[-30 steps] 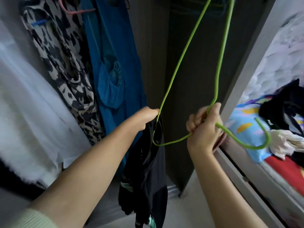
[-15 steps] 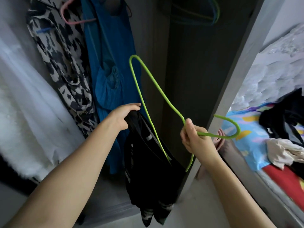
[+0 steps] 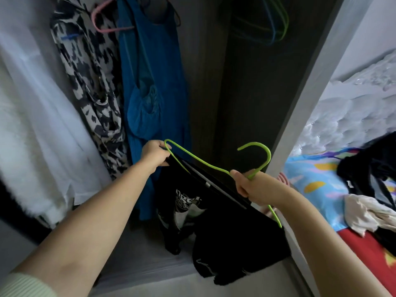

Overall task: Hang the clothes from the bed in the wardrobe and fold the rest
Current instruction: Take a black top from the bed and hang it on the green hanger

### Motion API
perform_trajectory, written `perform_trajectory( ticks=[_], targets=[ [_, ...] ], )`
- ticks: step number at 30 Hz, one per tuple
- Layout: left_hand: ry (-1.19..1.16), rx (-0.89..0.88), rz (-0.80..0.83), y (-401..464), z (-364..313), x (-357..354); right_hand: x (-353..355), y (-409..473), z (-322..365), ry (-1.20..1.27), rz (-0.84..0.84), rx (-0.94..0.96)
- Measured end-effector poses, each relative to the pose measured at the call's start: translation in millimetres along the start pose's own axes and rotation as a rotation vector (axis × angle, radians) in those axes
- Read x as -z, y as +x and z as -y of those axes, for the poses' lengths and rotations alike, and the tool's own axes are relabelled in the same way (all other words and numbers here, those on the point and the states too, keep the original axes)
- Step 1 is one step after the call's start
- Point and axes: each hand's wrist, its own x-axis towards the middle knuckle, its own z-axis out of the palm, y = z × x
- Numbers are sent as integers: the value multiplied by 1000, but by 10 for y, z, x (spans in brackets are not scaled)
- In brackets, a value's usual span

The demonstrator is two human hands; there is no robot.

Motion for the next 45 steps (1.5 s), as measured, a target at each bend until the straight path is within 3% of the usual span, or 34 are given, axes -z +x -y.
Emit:
perform_trajectory(
  ticks=[4,7,10,12,14,18,22,24,29,37,40,45],
  targets=[
    [-88,1,66,-13,57,1,115,-176,-24,-153,-66,-31],
    [-167,60,118,-34,47,34,111,-196,-35,-282,36,-101],
    [-33,-20,86,-57,-19,33,70,-210,-57,-340,60,-99],
    [156,-133,87,-166,-102,-29,135,-207,-34,-209,-17,-62],
    [315,-267,184,-324,-199,-156,205,-132,64,16,13,-19],
    [347,-413,360,-559,-502,-378,79,72,300,85,152,11],
    [324,-640,273,-352,-621,-176,184,67,331,160,113,6],
    [410,-709,322,-241,-474,-56,365,-17,358,244,70,30],
    [400,-712,336,-368,-252,-181,474,-58,590,249,50,72],
    [299,-856,410,-310,-378,-165,374,72,826,278,37,57],
    [254,-883,337,-84,-411,-119,390,74,897,333,24,122],
    [144,-766,205,416,-700,133,669,4,868,336,-20,158]
  ],
)
